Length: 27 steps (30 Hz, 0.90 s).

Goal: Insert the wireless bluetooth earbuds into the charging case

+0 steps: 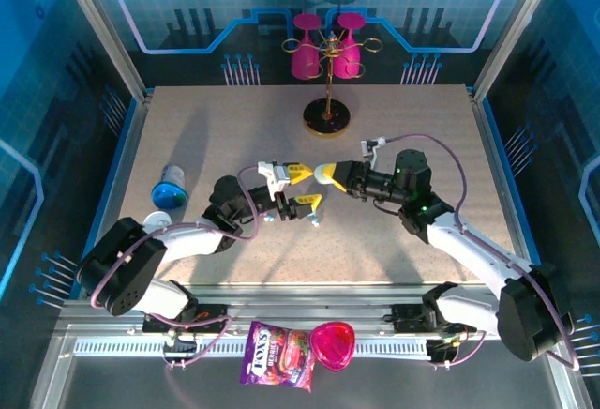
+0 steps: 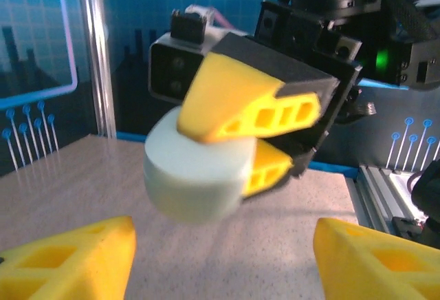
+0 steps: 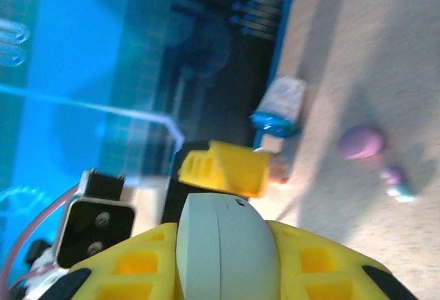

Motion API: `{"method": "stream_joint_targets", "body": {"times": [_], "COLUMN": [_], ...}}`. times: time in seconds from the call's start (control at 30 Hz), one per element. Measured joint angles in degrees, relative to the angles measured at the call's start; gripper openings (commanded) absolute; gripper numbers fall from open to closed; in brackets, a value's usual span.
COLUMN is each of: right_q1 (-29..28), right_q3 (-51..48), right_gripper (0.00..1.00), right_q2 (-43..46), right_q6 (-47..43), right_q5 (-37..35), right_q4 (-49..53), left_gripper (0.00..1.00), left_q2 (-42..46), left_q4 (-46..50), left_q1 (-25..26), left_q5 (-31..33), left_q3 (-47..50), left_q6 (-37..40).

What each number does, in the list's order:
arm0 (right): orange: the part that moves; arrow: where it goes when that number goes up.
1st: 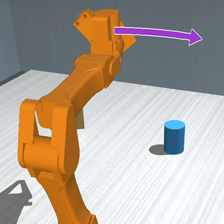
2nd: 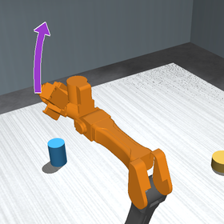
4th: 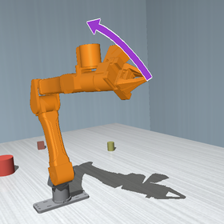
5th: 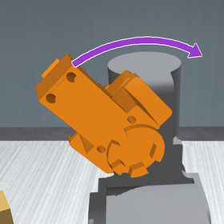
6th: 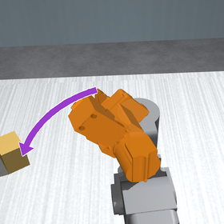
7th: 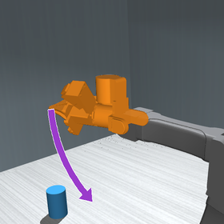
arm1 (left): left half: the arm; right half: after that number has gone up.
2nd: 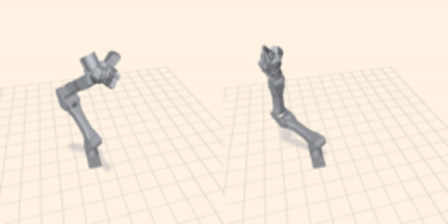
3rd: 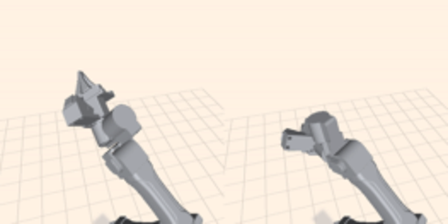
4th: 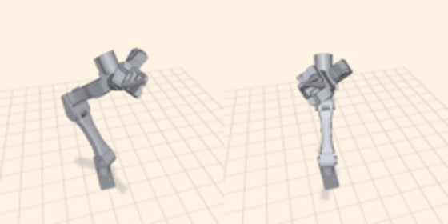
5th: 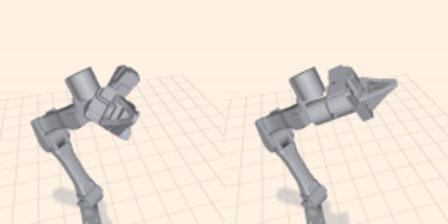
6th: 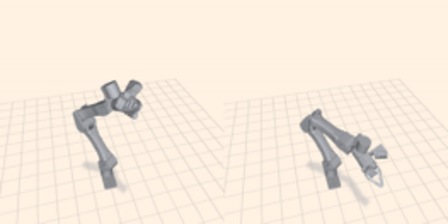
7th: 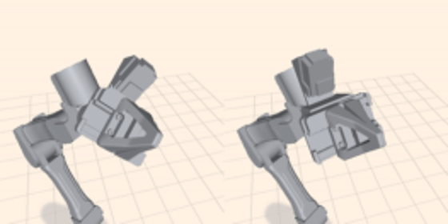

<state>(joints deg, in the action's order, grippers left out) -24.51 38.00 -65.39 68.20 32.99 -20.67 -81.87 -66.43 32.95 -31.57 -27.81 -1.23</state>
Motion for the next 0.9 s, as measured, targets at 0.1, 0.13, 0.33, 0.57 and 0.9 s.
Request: {"method": "stream_joint_targets", "body": {"times": [0.1,0.13,0.33,0.57,0.9], "right_q1": [2.3,2.8,5.9,8.2,10.0], "right_q3": [1.5,2.1,6.3,15.0,23.4], "right_gripper": [0.17,0.17,0.17,0.18,0.28], "right_q2": [-1.3,-2.3,-14.9,-32.5,-46.2], "right_q6": [-7.1,-9.0,-17.3,-19.0,-18.8], "right_q5": [-5.7,-7.4,-15.2,-18.7,-19.5], "right_q4": [8.4,10.3,14.2,13.6,12.6], "left_gripper": [0.84,0.85,0.93,0.96,0.99], "left_q2": [1.0,1.4,6.1,7.3,8.1], "left_q4": [3.5,5.0,18.6,30.8,38.4], "left_q1": [0.0,0.0,0.2,0.3,0.8], "left_q5": [2.3,3.0,9.0,14.3,15.5], "left_q3": [1.8,2.1,2.3,1.4,-0.9], "left_q6": [0.6,1.0,4.3,6.8,8.9]}}
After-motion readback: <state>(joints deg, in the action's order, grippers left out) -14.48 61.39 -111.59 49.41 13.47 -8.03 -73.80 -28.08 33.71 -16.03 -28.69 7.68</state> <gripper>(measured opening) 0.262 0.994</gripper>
